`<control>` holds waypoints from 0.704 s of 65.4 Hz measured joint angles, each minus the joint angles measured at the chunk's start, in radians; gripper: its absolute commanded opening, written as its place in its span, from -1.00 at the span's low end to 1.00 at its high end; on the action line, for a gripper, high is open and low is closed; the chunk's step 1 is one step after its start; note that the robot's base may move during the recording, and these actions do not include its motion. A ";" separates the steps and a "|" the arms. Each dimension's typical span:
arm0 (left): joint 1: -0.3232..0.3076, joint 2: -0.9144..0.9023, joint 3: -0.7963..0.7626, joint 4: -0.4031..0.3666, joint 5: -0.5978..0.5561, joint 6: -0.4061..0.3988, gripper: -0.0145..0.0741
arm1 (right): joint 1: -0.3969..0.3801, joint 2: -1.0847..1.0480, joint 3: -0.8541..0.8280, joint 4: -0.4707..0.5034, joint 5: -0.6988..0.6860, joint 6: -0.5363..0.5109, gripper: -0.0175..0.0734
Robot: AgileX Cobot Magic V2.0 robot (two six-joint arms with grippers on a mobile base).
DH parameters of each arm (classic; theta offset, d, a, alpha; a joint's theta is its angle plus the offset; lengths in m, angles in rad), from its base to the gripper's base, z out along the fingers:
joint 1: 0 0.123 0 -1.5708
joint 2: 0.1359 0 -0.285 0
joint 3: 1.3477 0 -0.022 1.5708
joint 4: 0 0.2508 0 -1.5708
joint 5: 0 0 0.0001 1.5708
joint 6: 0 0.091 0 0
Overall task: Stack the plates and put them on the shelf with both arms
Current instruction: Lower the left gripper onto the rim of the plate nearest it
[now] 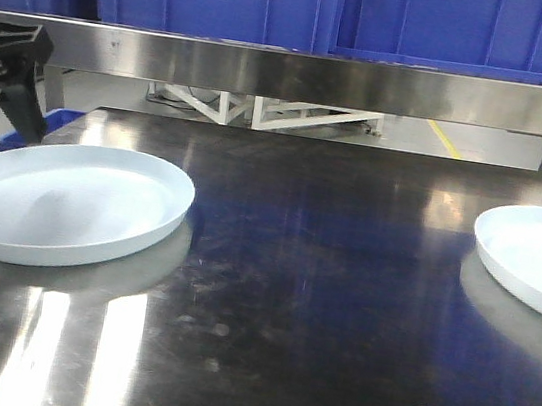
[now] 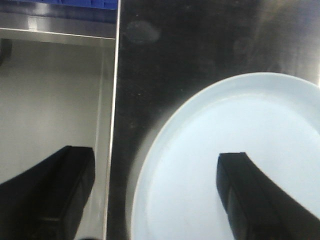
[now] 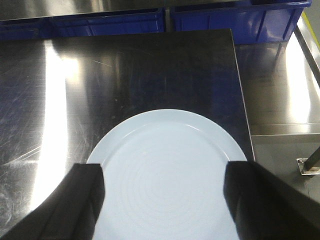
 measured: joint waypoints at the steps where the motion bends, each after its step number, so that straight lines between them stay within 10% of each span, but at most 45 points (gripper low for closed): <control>1: 0.000 0.003 0.000 0.000 -0.002 0.000 0.59 | 0.000 0.000 0.000 0.000 0.000 0.000 0.68; 46: 0.000 0.096 -0.002 0.014 -0.028 0.000 0.59 | 0.000 0.000 0.000 0.000 0.000 0.000 0.68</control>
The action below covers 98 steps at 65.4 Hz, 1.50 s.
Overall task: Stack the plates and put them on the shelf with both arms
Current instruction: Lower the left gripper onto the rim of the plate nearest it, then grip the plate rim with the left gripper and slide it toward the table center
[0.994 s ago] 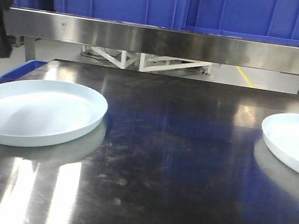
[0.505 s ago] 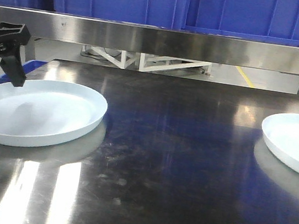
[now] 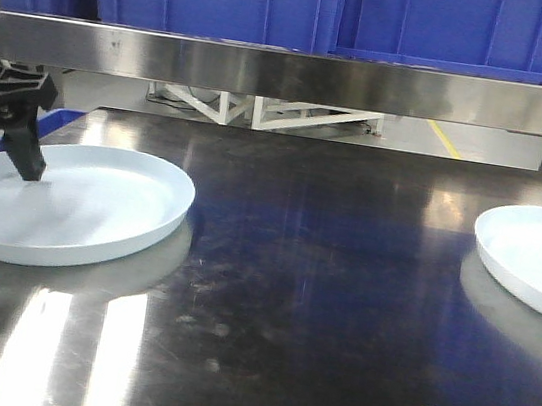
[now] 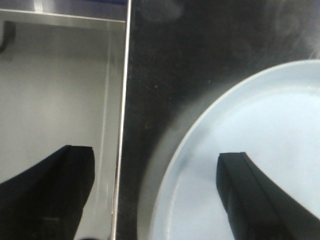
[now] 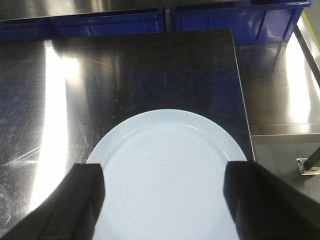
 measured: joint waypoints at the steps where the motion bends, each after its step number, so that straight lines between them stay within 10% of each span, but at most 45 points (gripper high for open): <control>1: 0.000 0.002 0.000 0.000 0.000 0.000 0.59 | 0.000 0.000 0.000 0.000 0.000 0.000 0.68; 9: 0.000 0.004 -0.002 0.000 0.000 0.000 0.38 | 0.000 0.000 0.000 0.000 0.002 0.000 0.68; 19: 0.000 0.004 -0.005 0.005 -0.002 0.000 -0.52 | 0.000 0.000 0.000 0.000 0.002 0.000 0.68; 57: -0.023 -0.092 -0.068 -0.063 0.065 0.000 -0.47 | 0.000 0.000 0.000 0.000 0.002 0.000 0.68; 98: -0.345 -0.049 -0.197 -0.133 0.019 0.000 -0.47 | 0.000 0.000 0.000 0.000 0.002 0.000 0.68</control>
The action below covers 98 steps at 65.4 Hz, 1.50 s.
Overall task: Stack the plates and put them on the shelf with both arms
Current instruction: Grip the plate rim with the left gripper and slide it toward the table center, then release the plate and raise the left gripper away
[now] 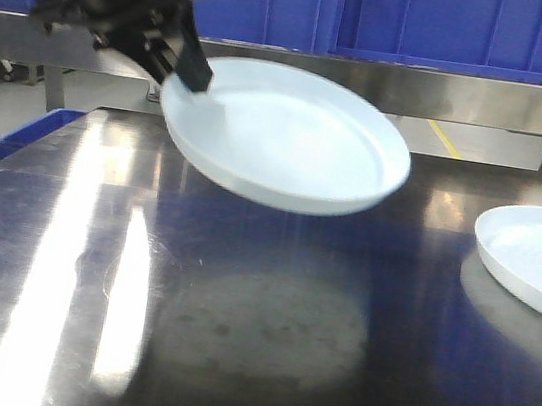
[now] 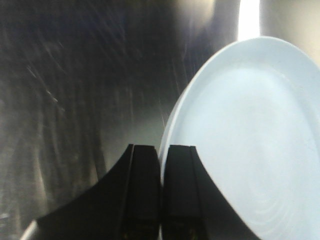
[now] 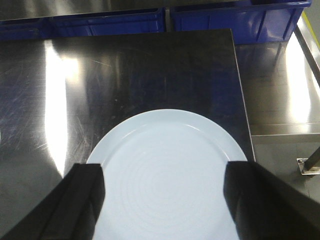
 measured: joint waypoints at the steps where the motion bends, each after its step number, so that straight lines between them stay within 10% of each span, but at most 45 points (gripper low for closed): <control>1: -0.004 0.006 0.000 0.000 -0.002 0.000 -0.47 | 0.000 0.000 0.000 0.000 0.000 0.000 0.68; 28: -0.054 0.094 -0.011 -0.017 -0.054 0.000 -0.41 | 0.000 0.000 0.000 0.000 0.000 0.000 0.68; 47: -0.054 0.094 -0.013 -0.015 -0.051 0.035 0.56 | 0.000 0.000 0.000 0.000 0.000 0.000 0.68; 56: -0.054 0.094 -0.024 -0.015 -0.031 0.037 0.29 | 0.000 0.000 0.000 0.000 0.000 0.000 0.68; 64: -0.054 0.094 -0.071 -0.013 0.022 0.037 -0.51 | 0.000 0.000 0.000 0.000 0.000 0.000 0.68; 80: -0.027 -0.009 -0.136 -0.011 0.041 0.037 -0.47 | 0.000 0.000 0.000 0.000 0.000 0.000 0.68; 98: 0.156 -0.215 -0.137 0.011 0.049 0.037 -0.47 | 0.000 0.000 0.000 0.000 0.000 0.000 0.68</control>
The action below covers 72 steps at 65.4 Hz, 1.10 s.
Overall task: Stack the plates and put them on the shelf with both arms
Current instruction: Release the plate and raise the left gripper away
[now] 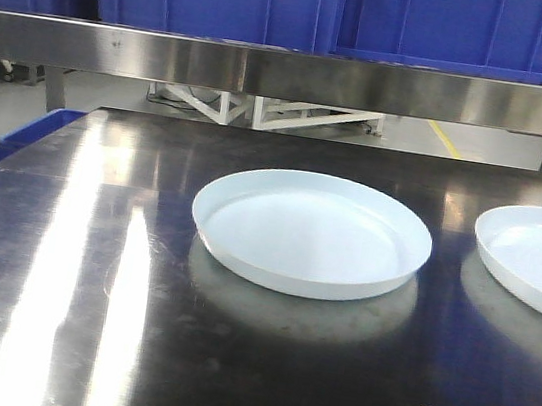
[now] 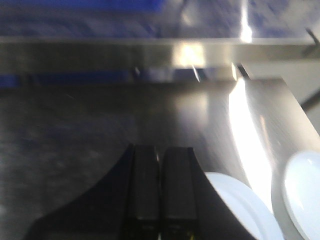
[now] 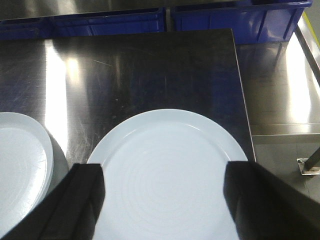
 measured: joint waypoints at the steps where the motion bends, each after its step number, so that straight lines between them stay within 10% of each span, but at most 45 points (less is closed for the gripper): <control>1: 0.016 -0.009 0.000 0.005 0.000 0.000 -0.47 | 0.000 0.000 0.000 0.000 0.000 0.000 0.68; 26: 0.267 -0.265 0.205 0.057 -0.014 0.000 -0.47 | 0.000 0.000 0.000 0.000 0.000 0.000 0.68; 72: 0.227 -0.702 0.858 0.117 -0.238 0.008 -0.48 | 0.000 0.000 0.000 0.000 0.000 0.000 0.68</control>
